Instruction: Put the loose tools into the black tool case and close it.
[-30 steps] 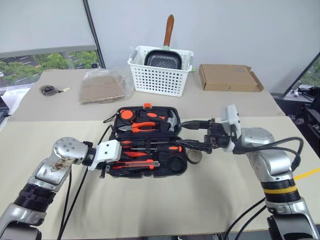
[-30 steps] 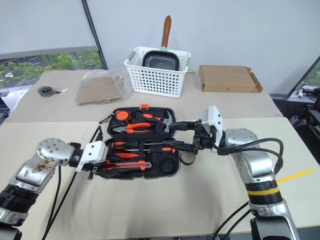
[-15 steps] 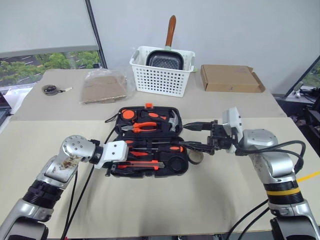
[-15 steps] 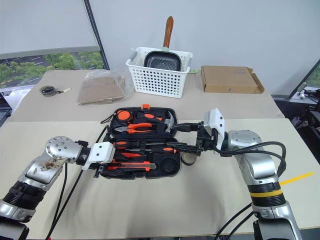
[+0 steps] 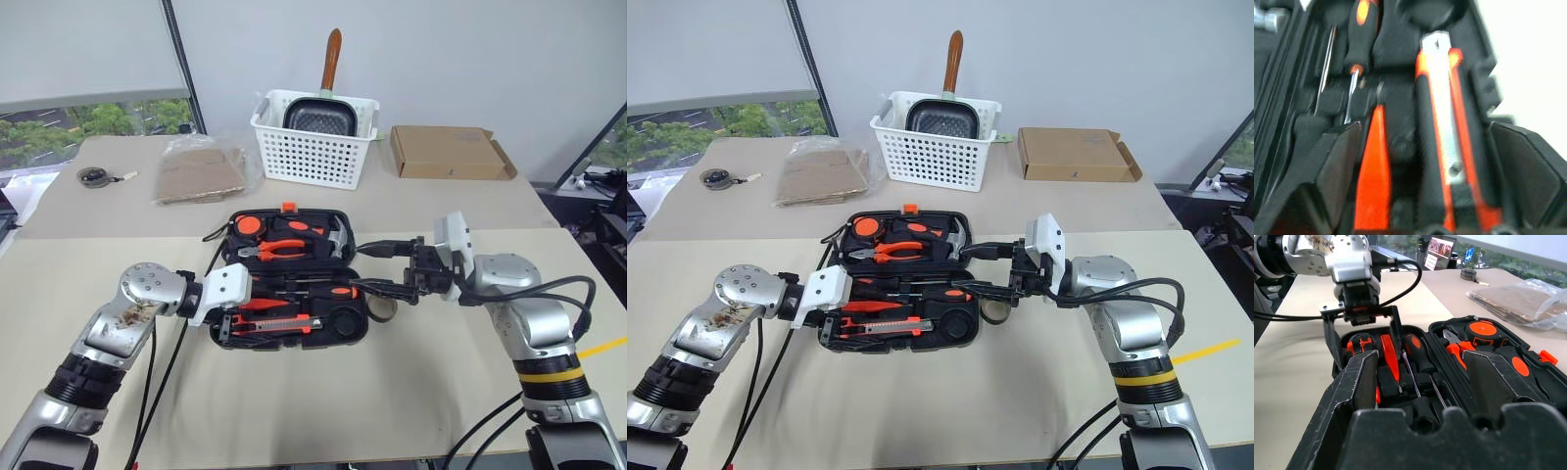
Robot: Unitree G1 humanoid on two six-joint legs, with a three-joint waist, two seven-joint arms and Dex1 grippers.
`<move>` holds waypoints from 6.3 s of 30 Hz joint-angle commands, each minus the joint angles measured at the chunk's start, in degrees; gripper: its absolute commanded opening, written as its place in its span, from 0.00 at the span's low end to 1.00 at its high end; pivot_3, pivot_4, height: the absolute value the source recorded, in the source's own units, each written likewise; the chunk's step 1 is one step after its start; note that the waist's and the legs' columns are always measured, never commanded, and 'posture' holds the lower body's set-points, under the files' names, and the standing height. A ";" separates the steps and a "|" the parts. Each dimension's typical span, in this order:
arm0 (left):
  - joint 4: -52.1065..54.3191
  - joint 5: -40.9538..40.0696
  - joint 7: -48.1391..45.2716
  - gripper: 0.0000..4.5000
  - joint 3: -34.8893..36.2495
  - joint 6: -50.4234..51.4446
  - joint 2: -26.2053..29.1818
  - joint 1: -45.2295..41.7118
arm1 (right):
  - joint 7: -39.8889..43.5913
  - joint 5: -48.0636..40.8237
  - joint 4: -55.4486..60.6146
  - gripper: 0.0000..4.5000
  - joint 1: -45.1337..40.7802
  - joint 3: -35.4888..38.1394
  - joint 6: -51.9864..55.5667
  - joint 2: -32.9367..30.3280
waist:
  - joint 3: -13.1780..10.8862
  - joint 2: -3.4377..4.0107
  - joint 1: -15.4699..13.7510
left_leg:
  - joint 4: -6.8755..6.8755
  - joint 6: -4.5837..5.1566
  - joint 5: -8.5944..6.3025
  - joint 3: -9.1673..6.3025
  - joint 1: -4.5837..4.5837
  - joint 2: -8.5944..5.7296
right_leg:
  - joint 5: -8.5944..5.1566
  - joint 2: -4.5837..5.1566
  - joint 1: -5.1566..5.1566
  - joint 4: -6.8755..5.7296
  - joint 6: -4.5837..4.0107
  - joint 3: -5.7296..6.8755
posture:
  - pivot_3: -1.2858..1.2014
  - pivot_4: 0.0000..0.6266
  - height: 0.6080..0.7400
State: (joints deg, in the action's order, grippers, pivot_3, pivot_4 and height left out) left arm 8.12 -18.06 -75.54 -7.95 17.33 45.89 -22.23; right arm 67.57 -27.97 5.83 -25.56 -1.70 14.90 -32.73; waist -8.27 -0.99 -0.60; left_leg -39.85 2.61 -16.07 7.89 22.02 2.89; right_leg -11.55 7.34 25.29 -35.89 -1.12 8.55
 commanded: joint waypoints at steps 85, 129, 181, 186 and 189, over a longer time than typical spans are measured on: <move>16.59 -19.16 2.13 1.00 13.79 10.73 6.97 8.44 | 2.69 25.63 -4.05 0.66 0.73 -12.64 -8.43 -14.81 | 0.06 0.30 -0.15 | 0.01 0.22 -0.05 -0.12 0.00 -0.04 | -0.04 0.10 -0.02 0.09 0.11 0.02 | 0.52 0.24 0.70; 21.08 -20.73 8.99 1.00 14.19 13.94 7.91 10.16 | 7.73 27.58 9.11 0.01 -6.92 -25.10 4.11 -10.19 | 0.03 0.28 -0.10 | -0.01 -0.09 0.13 -0.15 -0.04 -0.06 | -0.05 0.02 -0.04 0.01 0.09 0.02 | 0.52 0.24 0.70; -44.70 -10.90 23.94 1.00 16.80 20.60 -7.97 -18.69 | -22.32 11.57 -56.06 0.41 -33.95 4.61 24.23 13.87 | 0.01 0.22 1.59 | 0.04 -0.30 0.34 -0.03 0.11 -0.10 | 0.29 -0.14 -0.02 -0.24 -0.42 0.11 | 0.52 0.24 0.70; -53.02 -10.56 23.57 1.00 18.35 20.77 -8.33 -22.55 | -21.80 11.20 -60.38 0.18 -36.95 6.01 22.68 14.61 | 0.01 0.21 2.03 | 0.06 -0.31 0.34 0.00 0.09 -0.10 | 0.30 -0.14 -0.03 -0.24 -0.38 0.09 | 0.52 0.24 0.70; -56.84 -10.10 23.37 1.00 18.74 20.40 -8.52 -24.27 | -21.20 11.93 -61.62 0.01 -37.51 5.70 22.02 14.79 | 0.01 0.21 2.17 | 0.04 -0.37 0.38 -0.03 0.07 -0.07 | 0.28 -0.14 -0.04 -0.30 -0.30 0.09 | 0.52 0.24 0.70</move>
State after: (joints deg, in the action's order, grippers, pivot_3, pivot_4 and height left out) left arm -47.19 -28.86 -51.55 9.41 37.83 37.08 -44.54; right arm 45.89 -16.48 -55.98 -61.57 3.11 38.98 -17.65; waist -8.26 -0.78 1.57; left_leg -39.81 2.23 -15.69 7.85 22.08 2.81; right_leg -11.44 7.21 25.25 -36.19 -1.11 8.64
